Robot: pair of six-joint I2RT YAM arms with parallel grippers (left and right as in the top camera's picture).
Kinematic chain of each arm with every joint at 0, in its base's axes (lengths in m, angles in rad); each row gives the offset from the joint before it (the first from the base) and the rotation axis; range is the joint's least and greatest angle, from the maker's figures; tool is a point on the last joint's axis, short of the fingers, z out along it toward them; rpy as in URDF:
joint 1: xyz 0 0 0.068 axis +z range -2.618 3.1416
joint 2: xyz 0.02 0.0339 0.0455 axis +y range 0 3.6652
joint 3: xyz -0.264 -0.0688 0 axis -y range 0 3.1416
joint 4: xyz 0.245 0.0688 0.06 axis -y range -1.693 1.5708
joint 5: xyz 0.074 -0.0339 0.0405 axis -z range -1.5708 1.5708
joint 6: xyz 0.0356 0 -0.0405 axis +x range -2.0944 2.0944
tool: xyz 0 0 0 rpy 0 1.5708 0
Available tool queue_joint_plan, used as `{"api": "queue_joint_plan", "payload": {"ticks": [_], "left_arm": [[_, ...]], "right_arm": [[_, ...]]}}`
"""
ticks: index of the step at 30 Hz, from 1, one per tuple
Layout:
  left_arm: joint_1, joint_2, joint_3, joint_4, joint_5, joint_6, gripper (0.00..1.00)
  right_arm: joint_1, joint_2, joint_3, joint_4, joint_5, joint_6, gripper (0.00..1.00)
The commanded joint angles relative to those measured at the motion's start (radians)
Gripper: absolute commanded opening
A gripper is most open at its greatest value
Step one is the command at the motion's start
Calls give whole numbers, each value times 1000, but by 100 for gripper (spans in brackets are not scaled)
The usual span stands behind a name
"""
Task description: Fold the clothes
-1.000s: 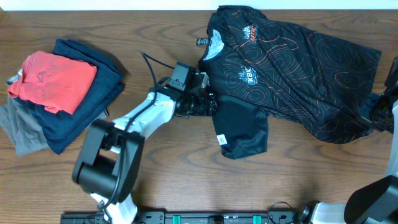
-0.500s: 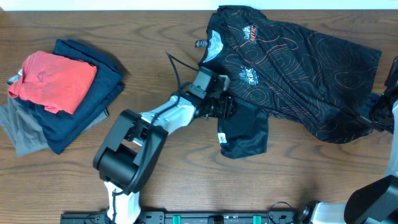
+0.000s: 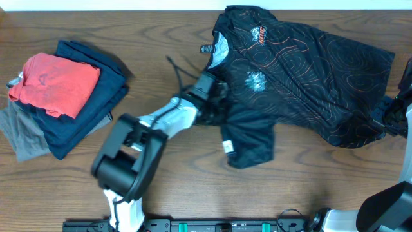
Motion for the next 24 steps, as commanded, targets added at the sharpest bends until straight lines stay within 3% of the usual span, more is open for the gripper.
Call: {"api": "queue_joint_plan", "payload": {"ticks": [1,8,17,24], "left_arm": [[102,-129,-20,-127,-68,52,6],[216,-362,-20,-431,-67,53,6],[216,-459,-20,-790,-67,64,6],[215,-590,-20,-907,-66,63,6]], "right_arm": [[-10,4,0,-3,4,14,1],[-42,4,-1,-65,4,62,1],[-102,4,-2,-152,3,71,1],[-142,-10,-28,-174,3,82,1]]}}
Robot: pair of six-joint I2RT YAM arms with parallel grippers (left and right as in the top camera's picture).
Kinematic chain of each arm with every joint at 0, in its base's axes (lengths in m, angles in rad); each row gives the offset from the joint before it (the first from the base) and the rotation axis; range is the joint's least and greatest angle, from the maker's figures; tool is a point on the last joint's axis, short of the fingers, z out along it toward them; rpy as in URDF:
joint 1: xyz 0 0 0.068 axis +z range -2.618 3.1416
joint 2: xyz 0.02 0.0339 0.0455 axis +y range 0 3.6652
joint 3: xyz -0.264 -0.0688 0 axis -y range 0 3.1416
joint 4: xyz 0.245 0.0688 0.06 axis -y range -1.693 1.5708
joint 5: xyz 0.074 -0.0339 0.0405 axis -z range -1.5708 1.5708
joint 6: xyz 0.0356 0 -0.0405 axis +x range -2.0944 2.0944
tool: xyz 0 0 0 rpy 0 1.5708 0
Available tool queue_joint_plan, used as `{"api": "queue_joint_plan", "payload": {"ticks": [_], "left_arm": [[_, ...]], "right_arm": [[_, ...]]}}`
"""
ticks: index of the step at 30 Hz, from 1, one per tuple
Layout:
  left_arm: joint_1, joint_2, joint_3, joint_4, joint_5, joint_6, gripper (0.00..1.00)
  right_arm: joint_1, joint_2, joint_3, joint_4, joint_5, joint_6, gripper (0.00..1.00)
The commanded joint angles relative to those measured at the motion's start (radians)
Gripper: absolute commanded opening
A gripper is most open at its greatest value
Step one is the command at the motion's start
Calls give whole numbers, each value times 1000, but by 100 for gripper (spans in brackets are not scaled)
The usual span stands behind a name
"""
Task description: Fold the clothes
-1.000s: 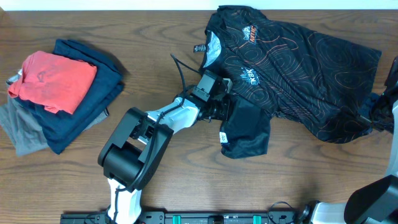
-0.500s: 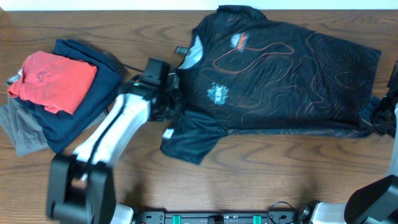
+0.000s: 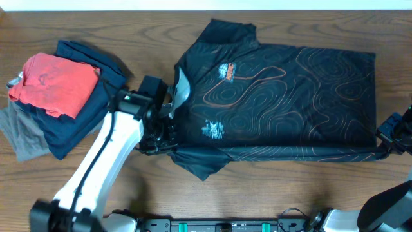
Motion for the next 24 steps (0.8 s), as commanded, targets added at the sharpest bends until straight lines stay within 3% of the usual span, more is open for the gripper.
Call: {"api": "queue_joint_plan", "payload": {"ticks": [1,5,10,24], "left_arm": [[3,-93,1,-29,-9,16,6],[3,-179,1,-8,-10,16,6],[3,-175,1,143,-10,16,6],[3,117,1,612,-10,16,6]], "right_arm": [[-27,-15,-27,-3,15,23,1],[-26,-27,-58,13,-4,21,1],[-26,-27,-86,118,-80,-8,1],[-26,-26,-253,512,-150,-9,1]]}}
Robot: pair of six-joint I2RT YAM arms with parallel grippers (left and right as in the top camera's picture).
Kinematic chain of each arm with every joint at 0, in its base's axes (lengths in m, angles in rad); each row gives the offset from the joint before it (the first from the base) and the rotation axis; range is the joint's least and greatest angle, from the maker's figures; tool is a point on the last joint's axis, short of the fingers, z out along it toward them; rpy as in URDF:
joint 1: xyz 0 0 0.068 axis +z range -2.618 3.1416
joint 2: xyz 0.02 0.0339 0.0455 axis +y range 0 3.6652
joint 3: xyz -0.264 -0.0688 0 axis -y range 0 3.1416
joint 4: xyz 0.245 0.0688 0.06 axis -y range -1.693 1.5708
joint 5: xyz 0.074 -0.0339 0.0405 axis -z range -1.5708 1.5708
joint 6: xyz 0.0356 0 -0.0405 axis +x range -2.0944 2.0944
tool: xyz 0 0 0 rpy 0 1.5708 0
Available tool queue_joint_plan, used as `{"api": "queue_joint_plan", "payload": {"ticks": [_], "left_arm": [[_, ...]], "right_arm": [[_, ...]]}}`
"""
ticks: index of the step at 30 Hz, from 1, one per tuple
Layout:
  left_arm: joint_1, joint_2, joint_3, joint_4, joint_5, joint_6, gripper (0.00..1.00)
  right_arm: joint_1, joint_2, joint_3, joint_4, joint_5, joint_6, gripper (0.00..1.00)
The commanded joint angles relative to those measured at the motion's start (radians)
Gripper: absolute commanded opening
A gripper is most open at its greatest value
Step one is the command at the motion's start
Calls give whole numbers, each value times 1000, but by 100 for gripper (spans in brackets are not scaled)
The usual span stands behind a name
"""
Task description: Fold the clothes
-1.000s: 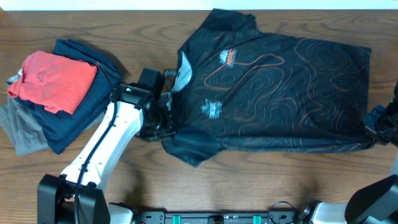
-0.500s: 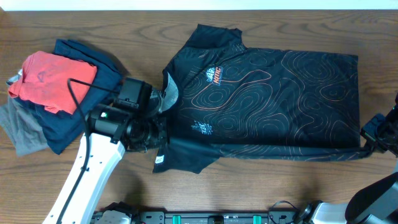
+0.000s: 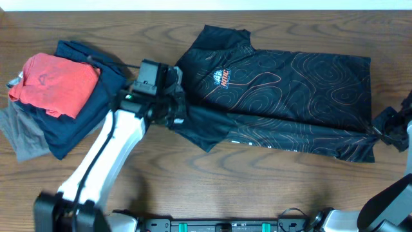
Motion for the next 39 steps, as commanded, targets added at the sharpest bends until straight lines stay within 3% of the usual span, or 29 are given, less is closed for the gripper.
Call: {"api": "queue_joint_plan", "payload": {"ticks": [1,10,19,20,22,23,25,30,33,39], "left_arm": [[3,79,2,80,-10,17,6],[5,234,2,223,-117,16,6],[5,247,2,370,-140,16,6],[5,247,2,379,-140,16,6],[5,247,2,389,-141,16,7],[5,247,2,391,-141,16,17],[5,247,2,389,-140,16,45],[4,247,2,311,-126,15,52],[3,247,2,220,-82,-2,52],[-33,247,-2,116,-28,26,52]], "right_arm": [[-13,-18,-45,68,-15,-5,1],[-13,-18,-150,309,-85,-4,4],[-9,-18,-157,422,-99,13,5],[-6,-18,-157,428,-101,15,9],[-5,-16,-157,438,-112,14,30],[-5,-16,-157,438,-116,14,43],[-5,-16,-157,417,-116,14,49],[-5,-16,-168,319,-107,11,45],[-5,-16,-212,297,-104,11,31],[-5,-15,-373,437,-105,11,32]]}}
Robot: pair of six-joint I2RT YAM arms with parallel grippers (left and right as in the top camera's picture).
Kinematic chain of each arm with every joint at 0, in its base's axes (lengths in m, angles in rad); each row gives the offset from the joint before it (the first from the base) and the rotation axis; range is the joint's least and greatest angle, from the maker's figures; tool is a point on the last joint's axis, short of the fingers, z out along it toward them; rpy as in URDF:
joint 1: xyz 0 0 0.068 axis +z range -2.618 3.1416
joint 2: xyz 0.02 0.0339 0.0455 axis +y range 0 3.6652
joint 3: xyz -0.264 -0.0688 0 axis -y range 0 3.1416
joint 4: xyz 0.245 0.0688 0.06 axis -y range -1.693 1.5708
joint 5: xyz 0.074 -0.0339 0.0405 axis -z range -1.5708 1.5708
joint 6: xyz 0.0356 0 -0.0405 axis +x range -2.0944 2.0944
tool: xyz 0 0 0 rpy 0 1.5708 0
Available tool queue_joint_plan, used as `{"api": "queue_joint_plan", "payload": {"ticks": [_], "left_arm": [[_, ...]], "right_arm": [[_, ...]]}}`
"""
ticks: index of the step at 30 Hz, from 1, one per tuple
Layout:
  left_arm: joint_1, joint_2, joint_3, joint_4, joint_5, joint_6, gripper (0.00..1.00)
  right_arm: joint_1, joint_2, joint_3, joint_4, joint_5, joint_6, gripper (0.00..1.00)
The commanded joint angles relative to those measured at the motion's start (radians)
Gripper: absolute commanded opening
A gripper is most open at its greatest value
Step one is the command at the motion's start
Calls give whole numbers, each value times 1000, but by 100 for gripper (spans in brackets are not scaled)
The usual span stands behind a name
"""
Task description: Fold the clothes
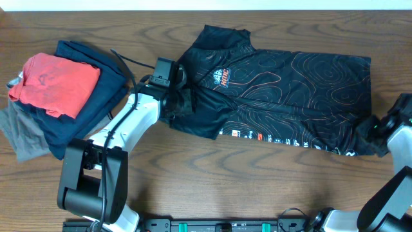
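A black shirt (290, 84) with orange contour lines lies spread across the right half of the table, collar to the left. Its near edge is turned over, showing a strip of white print. My left gripper (182, 104) sits at the shirt's left end by the sleeve, shut on bunched fabric. My right gripper (371, 131) is at the shirt's near right corner, holding the hem there. The fingertips of both are partly hidden by cloth.
A stack of folded clothes stands at the left: a red shirt (58, 80) on a navy garment (90, 113) over a grey one (22, 138). The left arm's base (90, 187) stands at the front edge. The wooden table (212, 180) shows in front.
The left gripper has shifted slightly right and nearer, the right gripper slightly left. The shirt's near edge now lies flatter and straighter, with a strip of white print showing along it.
The shirt first lay crumpled at the back right with both grippers at its ends. Then it was stretched out between them, grey collar lining up. After that it lay further back with its near part doubled over, and now the fold is flatter.
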Motion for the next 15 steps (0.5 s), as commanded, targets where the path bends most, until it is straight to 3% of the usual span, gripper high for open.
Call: {"api": "queue_joint_plan", "payload": {"ticks": [1,6,15], "left_arm": [[-33,-2,-5,-16,35,37,53],[-76,1,-34,-4,3,47,59],[-178,31,-42,50,2,143,60]], "right_arm": [[-5,-14,-78,56,5,1,32],[-5,-14,-145,104,20,-5,32],[-7,-14,-148,96,45,0,32]]}}
